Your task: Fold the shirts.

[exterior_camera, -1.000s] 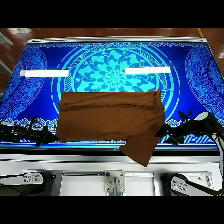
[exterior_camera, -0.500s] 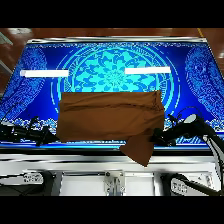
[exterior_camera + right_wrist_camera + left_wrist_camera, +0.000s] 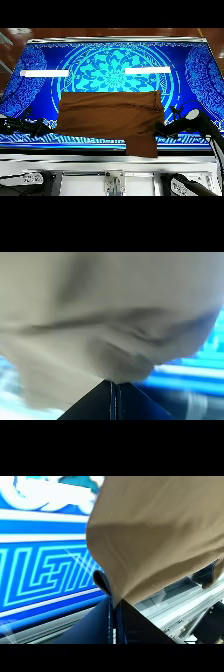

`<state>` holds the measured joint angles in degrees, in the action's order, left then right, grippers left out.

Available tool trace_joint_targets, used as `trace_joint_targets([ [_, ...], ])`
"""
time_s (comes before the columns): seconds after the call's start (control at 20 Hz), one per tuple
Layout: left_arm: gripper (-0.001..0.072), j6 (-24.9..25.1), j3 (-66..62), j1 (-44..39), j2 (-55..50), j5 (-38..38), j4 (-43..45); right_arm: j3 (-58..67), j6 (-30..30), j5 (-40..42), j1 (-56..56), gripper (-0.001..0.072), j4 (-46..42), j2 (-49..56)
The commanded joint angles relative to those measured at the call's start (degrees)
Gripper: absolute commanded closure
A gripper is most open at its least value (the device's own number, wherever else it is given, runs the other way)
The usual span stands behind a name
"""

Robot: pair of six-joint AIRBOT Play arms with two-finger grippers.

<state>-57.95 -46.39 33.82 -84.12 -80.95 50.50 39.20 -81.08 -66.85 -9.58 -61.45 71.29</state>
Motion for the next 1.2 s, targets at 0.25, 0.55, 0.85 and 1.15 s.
trace_joint_targets([
  [0.25, 0.0668, -8.24, -20.11, -12.31, -3.32, 5.84, -0.20, 24.98, -1.86, 6.43, 0.11, 0.0654, 8.72, 8.33],
  [0.55, 0.0667, -15.72, -39.01, -16.46, -16.46, 7.69, -0.48, 39.43, -3.37, 10.78, 0.28, 0.0654, 10.21, 23.10],
  [0.85, 0.0667, -17.51, -47.76, -20.87, -27.34, 8.50, -3.78, 40.59, -3.34, 11.91, 0.76, 0.0653, 7.76, 31.06],
  [1.15, 0.0666, -23.78, -47.80, -19.91, -28.68, 5.49, 6.67, 40.61, -3.37, 14.60, 0.35, 0.0652, 5.16, 31.34],
])
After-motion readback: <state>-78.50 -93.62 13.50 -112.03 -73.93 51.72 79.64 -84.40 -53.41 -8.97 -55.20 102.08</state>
